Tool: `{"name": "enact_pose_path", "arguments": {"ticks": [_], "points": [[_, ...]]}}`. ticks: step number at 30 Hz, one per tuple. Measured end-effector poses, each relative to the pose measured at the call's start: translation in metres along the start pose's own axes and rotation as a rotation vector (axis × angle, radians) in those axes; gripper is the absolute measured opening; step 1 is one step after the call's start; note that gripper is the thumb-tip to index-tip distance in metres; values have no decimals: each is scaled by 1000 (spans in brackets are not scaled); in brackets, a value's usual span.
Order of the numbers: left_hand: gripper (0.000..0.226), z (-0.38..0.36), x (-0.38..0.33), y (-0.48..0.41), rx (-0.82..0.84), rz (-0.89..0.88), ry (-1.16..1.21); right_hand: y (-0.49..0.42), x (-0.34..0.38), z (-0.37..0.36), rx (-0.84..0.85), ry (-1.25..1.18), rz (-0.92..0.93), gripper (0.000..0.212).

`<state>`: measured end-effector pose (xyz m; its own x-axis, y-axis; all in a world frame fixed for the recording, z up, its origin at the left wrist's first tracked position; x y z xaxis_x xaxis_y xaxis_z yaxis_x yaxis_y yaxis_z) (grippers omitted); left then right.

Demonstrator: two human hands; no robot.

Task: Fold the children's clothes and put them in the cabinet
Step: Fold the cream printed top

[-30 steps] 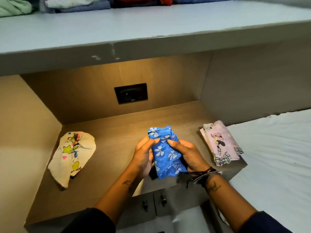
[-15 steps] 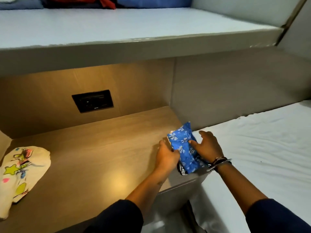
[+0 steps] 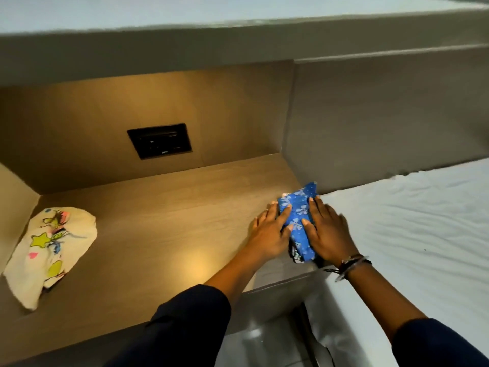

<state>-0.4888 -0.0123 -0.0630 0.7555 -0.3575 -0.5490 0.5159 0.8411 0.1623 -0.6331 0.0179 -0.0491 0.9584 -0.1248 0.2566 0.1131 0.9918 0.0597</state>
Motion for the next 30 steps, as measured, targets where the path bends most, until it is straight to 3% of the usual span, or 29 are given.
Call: {"name": "enact_pose_path", "arguments": {"ticks": [4, 7, 9, 12, 16, 18, 20, 24, 26, 30], "points": [[58, 58, 43, 48, -166, 30, 10, 10, 36, 40, -275, 38, -37, 67], [53, 115, 127, 119, -358, 213, -62, 5, 118, 42, -359, 55, 125, 62], [51, 146, 193, 173, -436, 388, -138, -1, 185, 23, -303, 10, 263, 55], [56, 183, 285, 258, -515, 691, -223, -4, 305, -26, -61, -45, 497, 52], [71, 198, 352, 337, -463, 934, -269, 16, 453, -84, 135, -8, 856, 41], [64, 193, 368, 353, -419, 921, -293, 29, 505, -110, 172, 65, 969, 36], [43, 197, 373, 355, -452, 846, -303, 36, 538, -133, 189, 106, 1003, 38], [29, 218, 377, 349, -548, 710, -289, 36, 566, -153, 107, 104, 949, 34], [30, 231, 380, 352, -641, 666, -121, 32, 564, -146, 94, 44, 922, 30], [24, 262, 378, 359, -899, 654, 316, 12, 528, -97, 140, -394, 765, 17]]}}
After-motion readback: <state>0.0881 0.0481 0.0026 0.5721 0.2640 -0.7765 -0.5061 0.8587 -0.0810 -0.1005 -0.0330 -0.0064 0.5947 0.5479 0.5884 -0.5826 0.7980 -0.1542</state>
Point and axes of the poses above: each hand's wrist, its own y-axis away from the middle knuckle, its own z-axis out of the back of the hand, x = y × z, the point moved 8 cm from there along -y, towards the middle knuckle, and after that the axes turned 2 degrees about x, right-handed, at the moved point
